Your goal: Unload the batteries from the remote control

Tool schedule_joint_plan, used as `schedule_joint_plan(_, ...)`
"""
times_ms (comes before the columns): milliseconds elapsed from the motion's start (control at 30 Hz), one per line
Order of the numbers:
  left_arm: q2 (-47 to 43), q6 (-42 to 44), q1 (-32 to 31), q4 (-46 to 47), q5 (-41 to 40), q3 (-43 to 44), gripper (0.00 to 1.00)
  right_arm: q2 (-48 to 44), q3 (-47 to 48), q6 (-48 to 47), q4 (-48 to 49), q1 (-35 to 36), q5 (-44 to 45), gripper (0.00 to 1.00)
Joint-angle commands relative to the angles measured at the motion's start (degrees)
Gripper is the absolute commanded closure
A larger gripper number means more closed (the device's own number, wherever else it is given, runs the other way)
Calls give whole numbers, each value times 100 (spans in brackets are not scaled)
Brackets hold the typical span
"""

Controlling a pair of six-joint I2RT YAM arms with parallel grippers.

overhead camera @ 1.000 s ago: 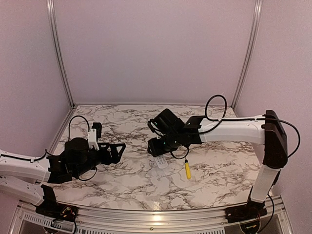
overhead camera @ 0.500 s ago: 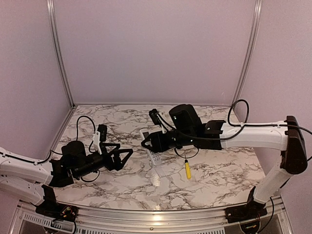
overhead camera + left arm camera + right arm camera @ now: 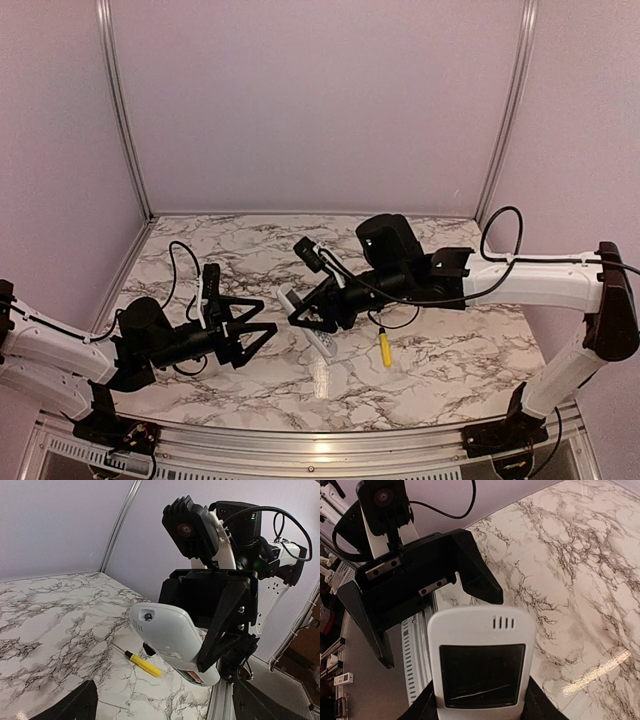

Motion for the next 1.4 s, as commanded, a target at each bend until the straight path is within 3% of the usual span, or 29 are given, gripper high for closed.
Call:
schedule_joint_plan(0, -7, 150, -30, 573, 665, -81, 3, -63, -138, -539, -34, 64, -540, 75)
schedule_joint_plan(433, 81, -97, -30, 821, 1192, 2, 11, 15, -74, -986, -39, 437, -833, 74)
schedule_joint_plan(733, 145, -142, -30, 907, 1476, 39, 28, 22, 109, -1129, -124, 663, -572, 73)
schedule_joint_plan(1033, 320, -217, -46, 1008, 1912, 151, 29, 47, 353, -1190, -235, 667, -320, 74)
schedule_joint_plan(1200, 372, -296, -73, 1125, 1978, 164, 38, 47, 346, -1208, -225, 664, -344, 74)
schedule_joint_plan(1367, 365, -349, -87, 1192, 1924, 146, 36, 48, 288, -1234, -194, 672, -496, 75)
